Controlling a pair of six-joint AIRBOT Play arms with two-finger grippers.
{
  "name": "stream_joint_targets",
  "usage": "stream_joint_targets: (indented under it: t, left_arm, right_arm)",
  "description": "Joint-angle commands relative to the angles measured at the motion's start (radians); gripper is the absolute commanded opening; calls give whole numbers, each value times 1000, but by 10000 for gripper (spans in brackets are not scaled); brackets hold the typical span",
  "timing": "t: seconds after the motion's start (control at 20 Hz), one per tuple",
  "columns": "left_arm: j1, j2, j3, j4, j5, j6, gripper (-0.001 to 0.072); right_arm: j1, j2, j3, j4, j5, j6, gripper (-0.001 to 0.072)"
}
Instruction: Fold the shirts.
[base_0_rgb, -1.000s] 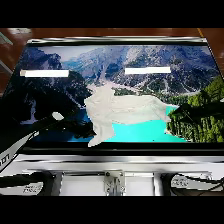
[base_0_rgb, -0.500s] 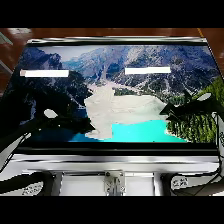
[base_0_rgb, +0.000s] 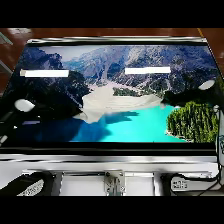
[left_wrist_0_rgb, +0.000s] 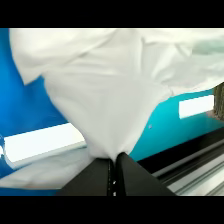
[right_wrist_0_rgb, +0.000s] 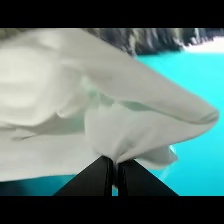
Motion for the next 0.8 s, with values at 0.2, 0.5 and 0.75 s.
stream_joint_targets:
  t: [0.2, 0.5, 0.75]
  left_arm:
    - [265, 298, 789, 166, 16, -22, 33]
    - [373, 349, 1149, 166, -27, -70, 34]
    - [373, 364, 1146, 279, -237, -72, 34]
  right_arm:
    - [2, 463, 384, 41, -144, 28, 60]
    - [3, 751, 435, 33, -246, 152, 61]
    - [3, 821, 435, -115, -53, 205, 60]
